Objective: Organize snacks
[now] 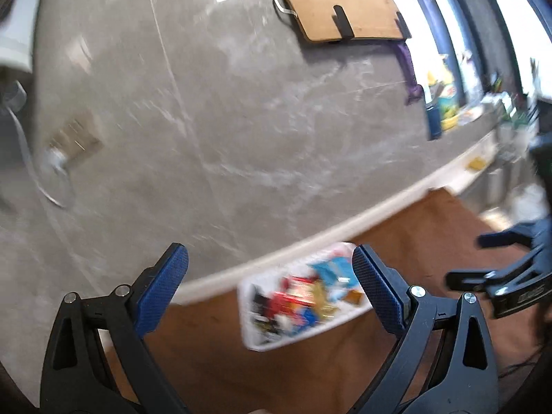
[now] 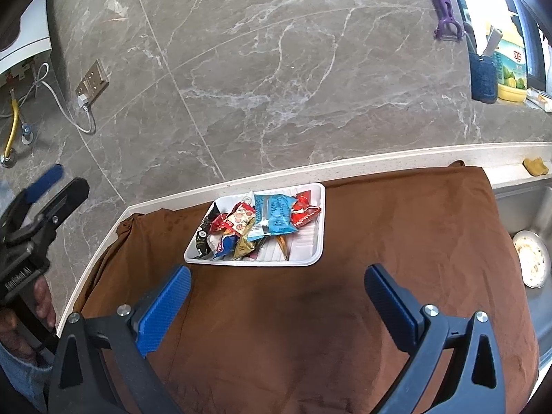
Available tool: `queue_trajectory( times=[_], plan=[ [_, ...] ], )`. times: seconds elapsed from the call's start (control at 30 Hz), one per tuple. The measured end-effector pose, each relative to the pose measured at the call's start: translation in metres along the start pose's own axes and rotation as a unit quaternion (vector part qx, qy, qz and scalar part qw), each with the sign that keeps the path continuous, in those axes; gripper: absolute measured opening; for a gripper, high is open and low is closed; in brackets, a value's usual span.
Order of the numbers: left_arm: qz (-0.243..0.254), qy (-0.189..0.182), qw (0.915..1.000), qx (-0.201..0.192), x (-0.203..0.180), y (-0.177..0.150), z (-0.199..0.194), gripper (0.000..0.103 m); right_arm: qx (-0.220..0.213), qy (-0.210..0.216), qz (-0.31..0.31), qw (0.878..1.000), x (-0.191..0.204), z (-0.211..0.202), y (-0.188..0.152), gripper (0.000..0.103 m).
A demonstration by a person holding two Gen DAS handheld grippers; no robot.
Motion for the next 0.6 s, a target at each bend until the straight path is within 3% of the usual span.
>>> queue_trajectory(
  times=[0.03, 0.23, 0.43, 0.6],
  plan=[
    [0.017, 0.008, 0.9998, -0.003, -0.008, -0.003, -0.002, 0.097, 0.0, 0.001, -0.001, 1.0, 0.001, 0.0, 0.0, 0.103],
    [0.033, -0.056, 0.9977, 0.023, -0.03, -0.014, -0.002, 0.097, 0.002, 0.002, 0.004, 1.0, -0.001, 0.001, -0.002, 0.103],
    [0.01, -0.08, 0.9962, 0.034, -0.042, -0.02, -0.003, 0.097, 0.004, 0.002, 0.012, 1.0, -0.005, 0.002, -0.005, 0.103],
    [0.015, -0.063, 0.9965, 0.052, -0.042, -0.025, 0.01, 0.097, 0.008, 0.0, 0.012, 1.0, -0.007, 0.004, -0.006, 0.103]
  ],
)
Point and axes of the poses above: each gripper's, at about its wrist camera, not at the fingertips, and z roughly the way its jaws point, x to its left, y to its top, the point moved 1 cm from there along z, roughly the way its jaws point, and after that the axes turned 6 degrees about y, right-handed, at the moved point
